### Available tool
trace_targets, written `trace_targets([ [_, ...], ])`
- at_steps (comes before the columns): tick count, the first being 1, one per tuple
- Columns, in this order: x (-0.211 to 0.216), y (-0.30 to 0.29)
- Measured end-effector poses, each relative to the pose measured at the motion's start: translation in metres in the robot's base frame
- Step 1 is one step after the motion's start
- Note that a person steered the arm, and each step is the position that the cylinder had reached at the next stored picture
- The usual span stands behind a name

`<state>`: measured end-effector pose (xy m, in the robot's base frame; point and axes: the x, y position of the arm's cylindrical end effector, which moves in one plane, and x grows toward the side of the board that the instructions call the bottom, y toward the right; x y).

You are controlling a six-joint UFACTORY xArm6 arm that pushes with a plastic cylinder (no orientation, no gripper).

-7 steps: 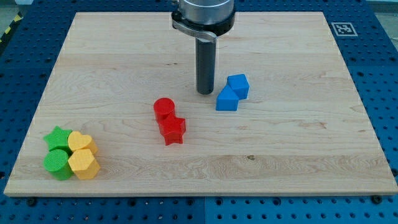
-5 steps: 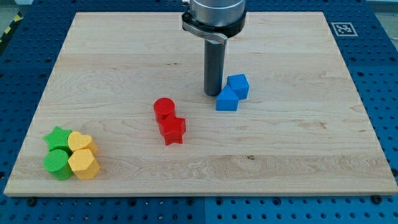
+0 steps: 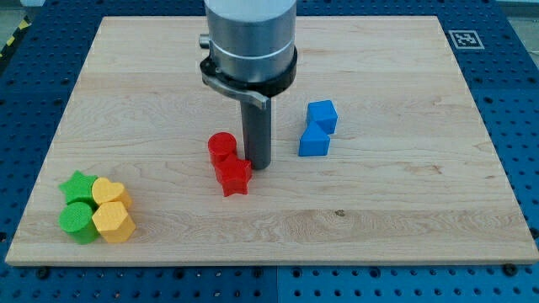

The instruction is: Push the red star slightly down and up a bit

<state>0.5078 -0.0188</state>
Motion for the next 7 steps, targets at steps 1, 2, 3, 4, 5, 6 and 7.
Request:
trace_targets([
  [1,0.010,0.000],
  [2,0.037,0.000],
  [3,0.056,0.000],
  [4,0.058,-0.010],
  [5,0.058,-0.026],
  [6,0.058,-0.032],
  [7,0.058,-0.043],
])
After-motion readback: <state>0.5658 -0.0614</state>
